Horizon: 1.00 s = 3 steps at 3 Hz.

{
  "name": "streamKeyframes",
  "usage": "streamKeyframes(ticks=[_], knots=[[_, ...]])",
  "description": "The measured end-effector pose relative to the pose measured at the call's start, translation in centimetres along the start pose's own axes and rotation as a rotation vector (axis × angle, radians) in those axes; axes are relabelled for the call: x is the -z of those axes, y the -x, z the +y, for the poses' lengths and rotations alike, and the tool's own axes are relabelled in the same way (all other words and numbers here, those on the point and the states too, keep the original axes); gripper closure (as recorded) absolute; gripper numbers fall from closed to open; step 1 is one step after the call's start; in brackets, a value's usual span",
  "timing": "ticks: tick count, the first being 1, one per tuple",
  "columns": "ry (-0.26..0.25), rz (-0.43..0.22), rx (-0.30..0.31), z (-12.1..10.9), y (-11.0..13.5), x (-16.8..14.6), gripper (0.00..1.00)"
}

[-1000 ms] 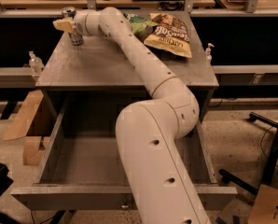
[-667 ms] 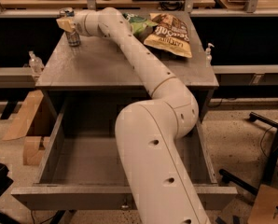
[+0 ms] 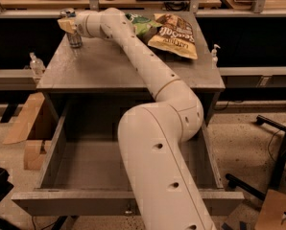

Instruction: Place redbull can into top drawer

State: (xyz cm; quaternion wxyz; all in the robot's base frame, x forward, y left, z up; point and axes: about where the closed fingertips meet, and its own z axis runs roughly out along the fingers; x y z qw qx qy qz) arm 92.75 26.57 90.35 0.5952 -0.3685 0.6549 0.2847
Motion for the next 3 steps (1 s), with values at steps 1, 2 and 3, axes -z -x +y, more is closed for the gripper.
streamKeyframes(ticks=[1,2,3], knots=[[0.033,-0.002,0.011,0.6,2.0,2.3,1.00],[0.075,0.000,0.031,2.3,5.2,6.9,1.00],[0.107,-0.002,0.037,5.2,8.3,12.3,1.00]])
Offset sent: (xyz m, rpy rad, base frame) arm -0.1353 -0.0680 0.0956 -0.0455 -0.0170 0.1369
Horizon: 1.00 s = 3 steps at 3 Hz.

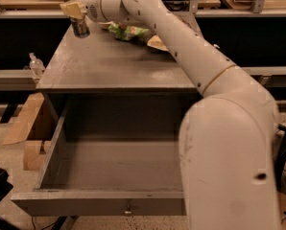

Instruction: Place redbull can into top drawer

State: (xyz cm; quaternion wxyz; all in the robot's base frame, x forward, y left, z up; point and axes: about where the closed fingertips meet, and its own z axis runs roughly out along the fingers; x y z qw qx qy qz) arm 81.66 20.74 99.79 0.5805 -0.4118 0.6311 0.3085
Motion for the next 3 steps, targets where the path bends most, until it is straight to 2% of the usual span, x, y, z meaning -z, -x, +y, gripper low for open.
streamKeyframes(ticks=[1,2,3], knots=[[0.000,-0.018,0.019,3.2,2.6,6.1,1.00],[0.031,0.019,0.044,6.5,0.6,11.4,1.00],[0.079,0.041,0.057,8.3,-2.5,15.6,1.00]])
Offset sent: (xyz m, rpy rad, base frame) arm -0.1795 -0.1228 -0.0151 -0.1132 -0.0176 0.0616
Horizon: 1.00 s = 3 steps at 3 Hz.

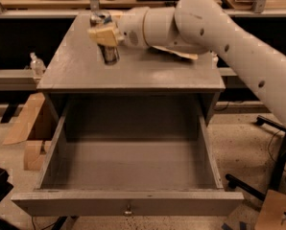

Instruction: Place redbull can into top drawer

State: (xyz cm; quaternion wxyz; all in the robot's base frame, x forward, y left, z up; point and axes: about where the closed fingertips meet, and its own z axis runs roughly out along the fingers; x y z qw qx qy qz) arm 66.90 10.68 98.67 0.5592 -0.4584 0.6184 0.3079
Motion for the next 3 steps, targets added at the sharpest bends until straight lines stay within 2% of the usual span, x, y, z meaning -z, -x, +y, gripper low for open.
streamKeyframes(ticks=[1,2,3], knots=[[0.056,-0.005,0.032,1.3,-3.0,2.1,1.00],[0.070,-0.013,0.023,1.6,-3.5,1.7,1.00],[0.095,-0.042,-0.004,3.7,-5.7,1.6,1.00]])
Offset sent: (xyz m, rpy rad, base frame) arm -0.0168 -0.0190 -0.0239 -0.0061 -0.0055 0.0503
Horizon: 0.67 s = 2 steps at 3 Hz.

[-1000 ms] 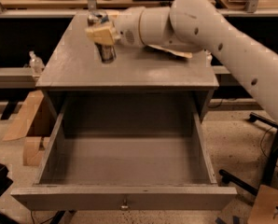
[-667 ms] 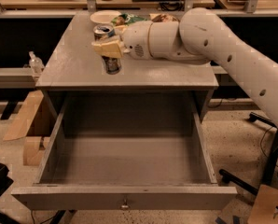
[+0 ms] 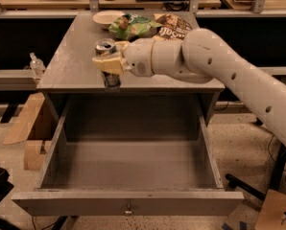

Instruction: Place redbull can into top drawer

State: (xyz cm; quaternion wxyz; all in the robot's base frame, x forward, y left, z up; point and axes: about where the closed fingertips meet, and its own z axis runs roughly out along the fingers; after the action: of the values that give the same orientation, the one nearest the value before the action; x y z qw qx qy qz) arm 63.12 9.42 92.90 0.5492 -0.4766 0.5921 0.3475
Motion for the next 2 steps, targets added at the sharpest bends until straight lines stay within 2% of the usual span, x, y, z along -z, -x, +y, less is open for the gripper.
streamKeyframes(ticks=[1,2], knots=[[0.059,-0.037,-0.017,5.5,-4.5,0.8,1.00],[0.102,-0.052,-0.008,8.7,-7.0,0.9,1.00]])
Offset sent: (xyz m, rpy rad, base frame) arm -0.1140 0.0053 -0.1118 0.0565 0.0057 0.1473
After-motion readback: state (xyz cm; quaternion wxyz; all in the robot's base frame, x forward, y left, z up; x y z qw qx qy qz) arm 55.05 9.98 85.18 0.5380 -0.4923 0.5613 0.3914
